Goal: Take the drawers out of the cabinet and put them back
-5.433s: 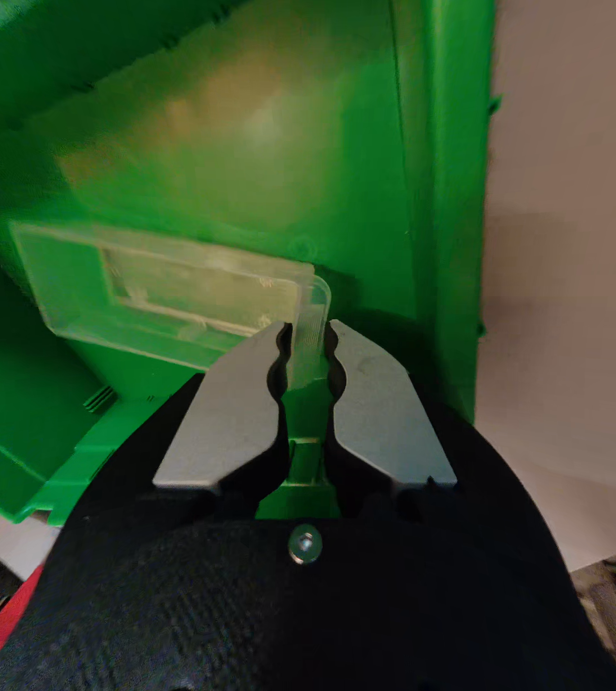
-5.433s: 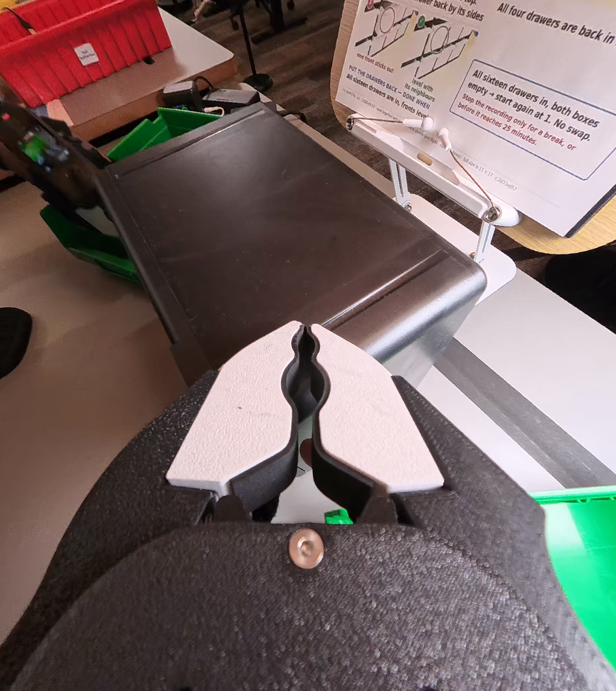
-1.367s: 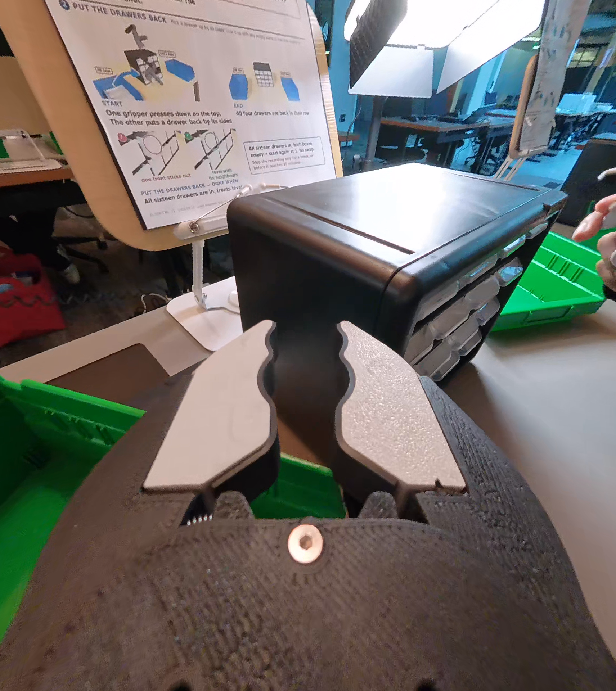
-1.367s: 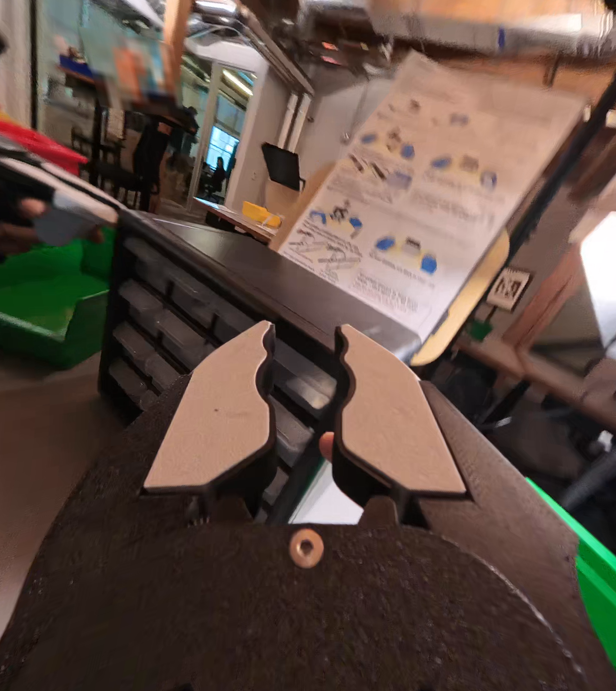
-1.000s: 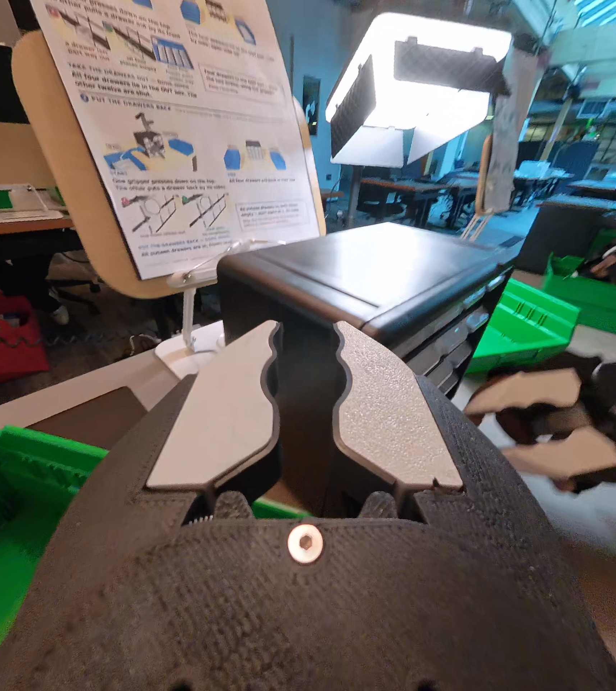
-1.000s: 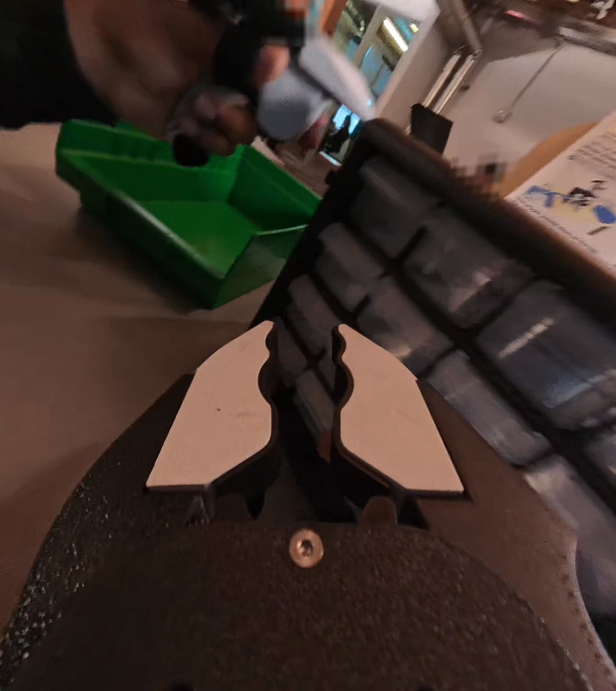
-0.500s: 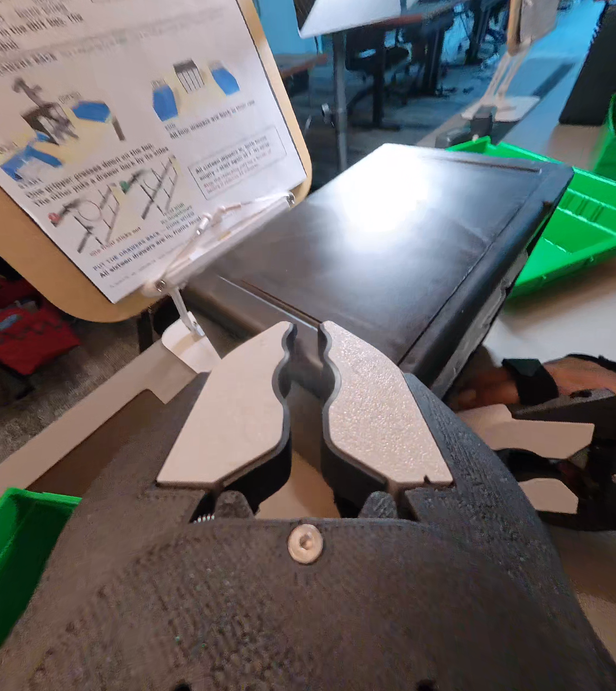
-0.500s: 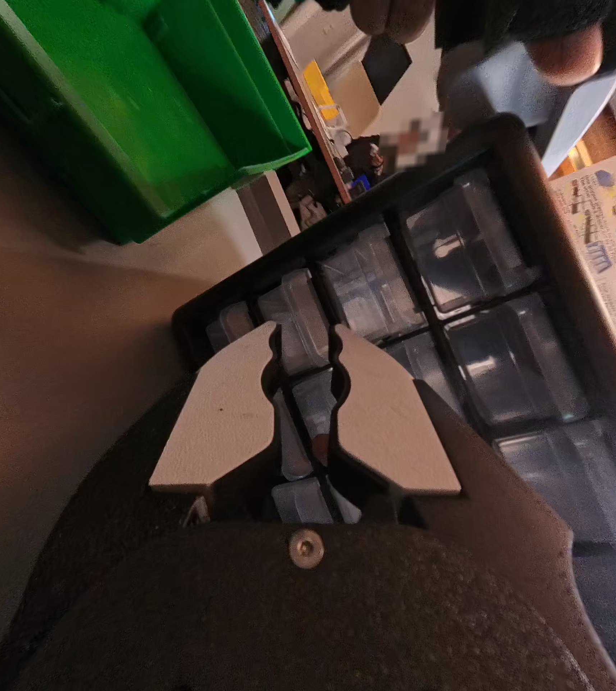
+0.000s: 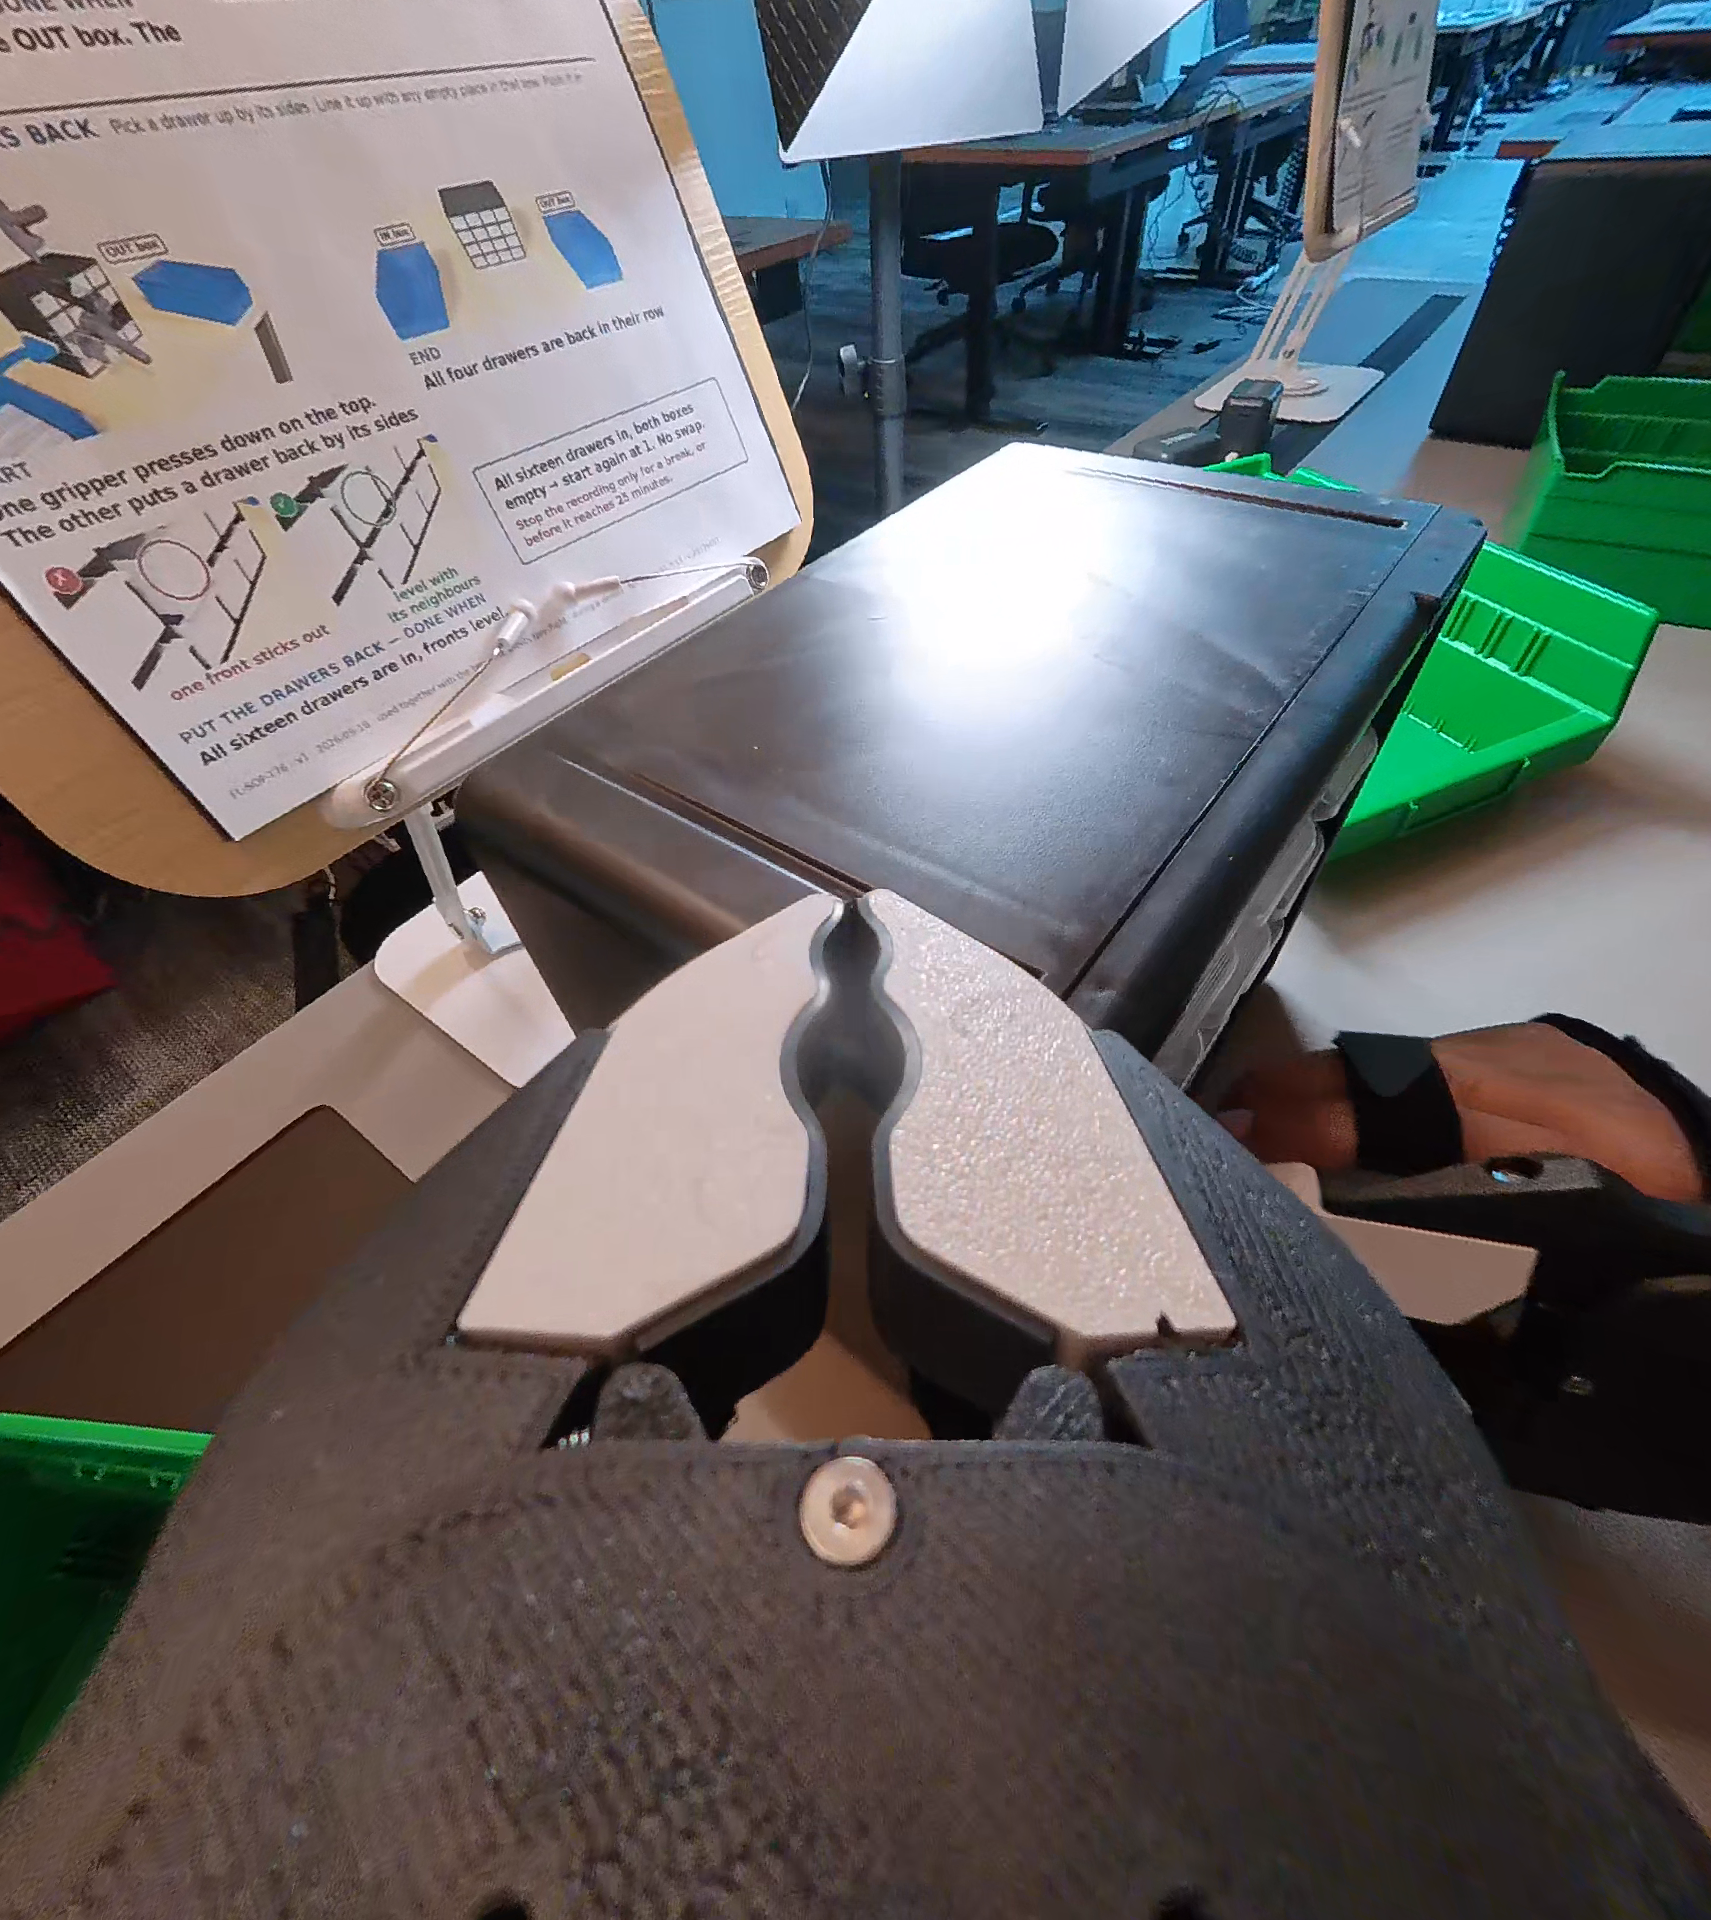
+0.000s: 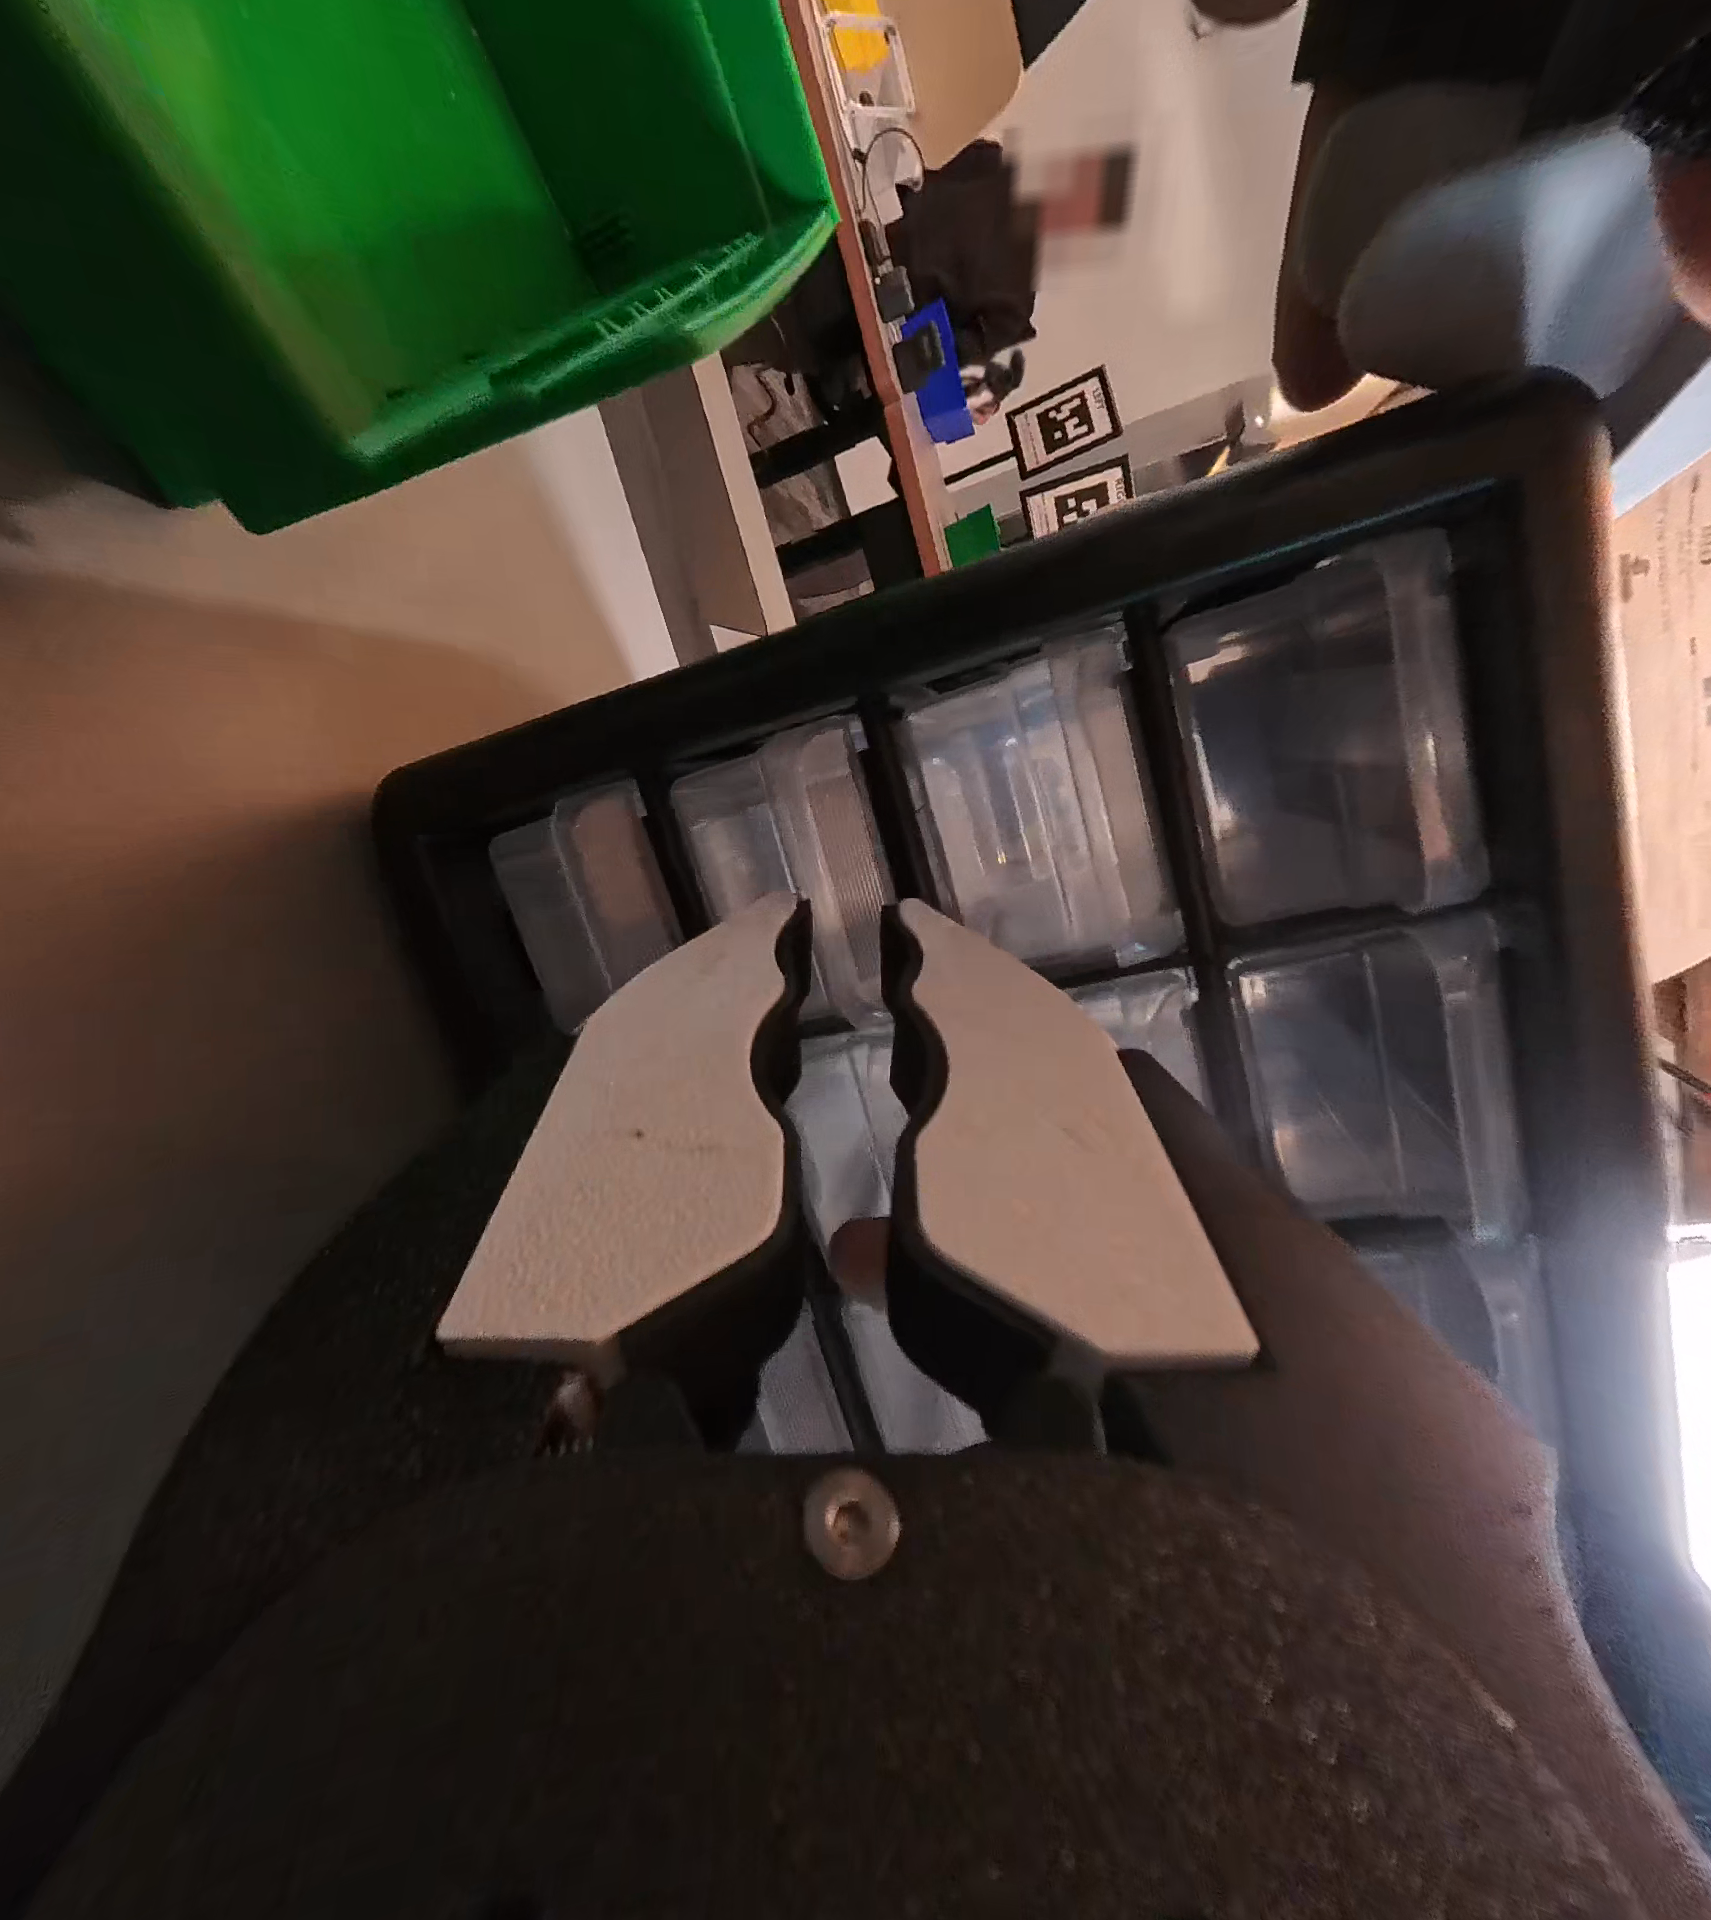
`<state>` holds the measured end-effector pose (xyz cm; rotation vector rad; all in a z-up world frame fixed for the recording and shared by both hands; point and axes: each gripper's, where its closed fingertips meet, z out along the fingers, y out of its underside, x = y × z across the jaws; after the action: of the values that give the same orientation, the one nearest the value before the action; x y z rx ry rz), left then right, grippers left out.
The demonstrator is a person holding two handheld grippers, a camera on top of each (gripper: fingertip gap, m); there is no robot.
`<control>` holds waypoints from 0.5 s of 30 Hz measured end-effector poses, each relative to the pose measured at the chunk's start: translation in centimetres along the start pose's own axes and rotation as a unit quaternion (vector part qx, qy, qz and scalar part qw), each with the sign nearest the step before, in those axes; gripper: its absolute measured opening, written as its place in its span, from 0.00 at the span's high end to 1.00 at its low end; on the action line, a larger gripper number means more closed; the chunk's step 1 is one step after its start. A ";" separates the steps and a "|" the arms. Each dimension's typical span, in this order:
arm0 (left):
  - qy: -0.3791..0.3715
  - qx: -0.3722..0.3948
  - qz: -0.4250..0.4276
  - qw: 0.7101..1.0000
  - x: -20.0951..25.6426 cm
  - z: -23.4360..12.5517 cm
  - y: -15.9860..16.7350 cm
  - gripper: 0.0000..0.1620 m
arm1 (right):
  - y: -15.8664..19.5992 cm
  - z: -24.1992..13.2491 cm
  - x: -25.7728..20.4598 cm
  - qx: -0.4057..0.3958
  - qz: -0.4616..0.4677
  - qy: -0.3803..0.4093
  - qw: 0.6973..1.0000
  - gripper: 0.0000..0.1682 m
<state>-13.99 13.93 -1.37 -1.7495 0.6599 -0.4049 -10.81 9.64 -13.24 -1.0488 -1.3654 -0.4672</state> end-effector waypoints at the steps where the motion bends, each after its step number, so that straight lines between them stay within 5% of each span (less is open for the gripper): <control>1: 0.000 0.001 -0.002 1.000 0.0 0.0 0.0 1.00 | -0.2 -0.4 -0.1 0.003 0.000 -0.003 1.000 0.93; 9: -0.012 0.002 0.001 1.000 0.0 -0.1 0.0 1.00 | -2.2 -8.4 -2.9 0.068 0.060 -0.114 0.989 1.00; 15: -0.015 -0.002 0.005 1.000 0.0 -0.1 0.0 1.00 | -2.1 -10.1 -2.4 0.081 0.083 -0.141 0.983 0.81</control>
<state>-14.07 13.82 -1.37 -1.7511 0.6479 -0.3692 -7.33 -0.39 -13.47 -1.1117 -1.5219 -0.0814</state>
